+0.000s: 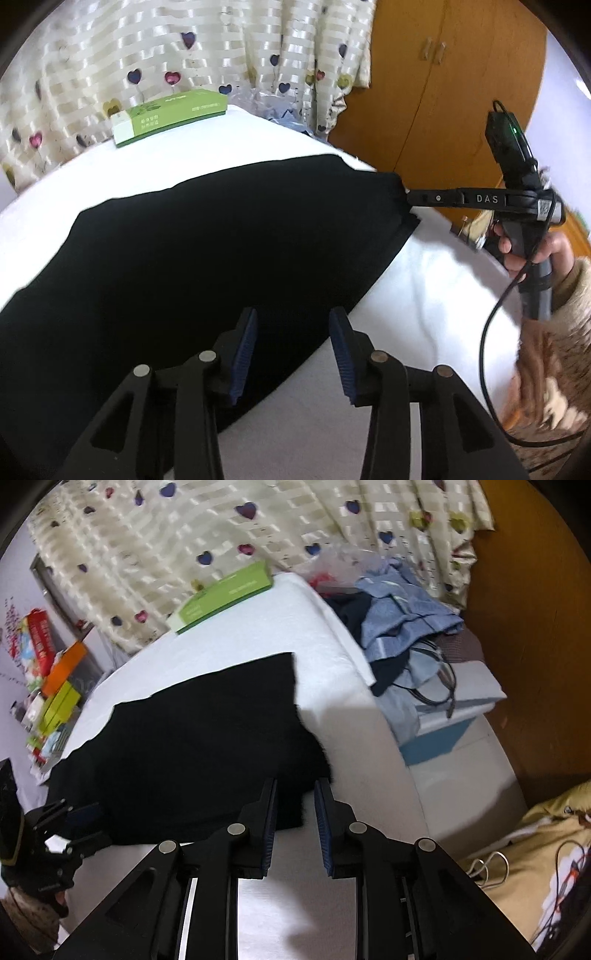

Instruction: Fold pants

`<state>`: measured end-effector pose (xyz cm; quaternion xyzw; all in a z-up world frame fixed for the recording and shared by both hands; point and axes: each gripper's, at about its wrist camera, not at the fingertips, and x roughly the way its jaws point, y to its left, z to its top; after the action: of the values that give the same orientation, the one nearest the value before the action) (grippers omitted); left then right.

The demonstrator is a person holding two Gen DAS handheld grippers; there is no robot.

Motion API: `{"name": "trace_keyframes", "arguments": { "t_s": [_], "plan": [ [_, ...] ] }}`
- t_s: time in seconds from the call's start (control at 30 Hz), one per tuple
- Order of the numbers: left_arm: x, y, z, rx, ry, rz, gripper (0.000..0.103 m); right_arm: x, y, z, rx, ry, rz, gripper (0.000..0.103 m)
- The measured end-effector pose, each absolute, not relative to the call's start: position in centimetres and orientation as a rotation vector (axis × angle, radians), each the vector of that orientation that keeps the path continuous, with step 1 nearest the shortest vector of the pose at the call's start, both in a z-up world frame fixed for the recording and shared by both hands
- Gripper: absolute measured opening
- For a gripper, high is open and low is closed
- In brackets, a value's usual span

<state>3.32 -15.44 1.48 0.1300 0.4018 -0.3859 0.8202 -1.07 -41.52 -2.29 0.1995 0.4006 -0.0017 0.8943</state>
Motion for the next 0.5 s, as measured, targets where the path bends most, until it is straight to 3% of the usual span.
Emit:
{"name": "trace_keyframes", "arguments": {
  "t_s": [0.33, 0.4, 0.5],
  "plan": [
    [3.0, -16.8, 0.7, 0.419, 0.844, -0.789, 0.047, 0.8, -41.9, -1.8, 0.512, 0.808, 0.029, 0.021],
    [2.9, -16.8, 0.8, 0.414, 0.85, -0.791, 0.047, 0.7, -41.6, -1.4, 0.507, 0.791, 0.055, 0.006],
    [2.7, -16.9, 0.7, 0.425, 0.849, -0.805, 0.047, 0.6, -41.2, -0.2, 0.497, 0.759, 0.085, 0.006]
  ]
}}
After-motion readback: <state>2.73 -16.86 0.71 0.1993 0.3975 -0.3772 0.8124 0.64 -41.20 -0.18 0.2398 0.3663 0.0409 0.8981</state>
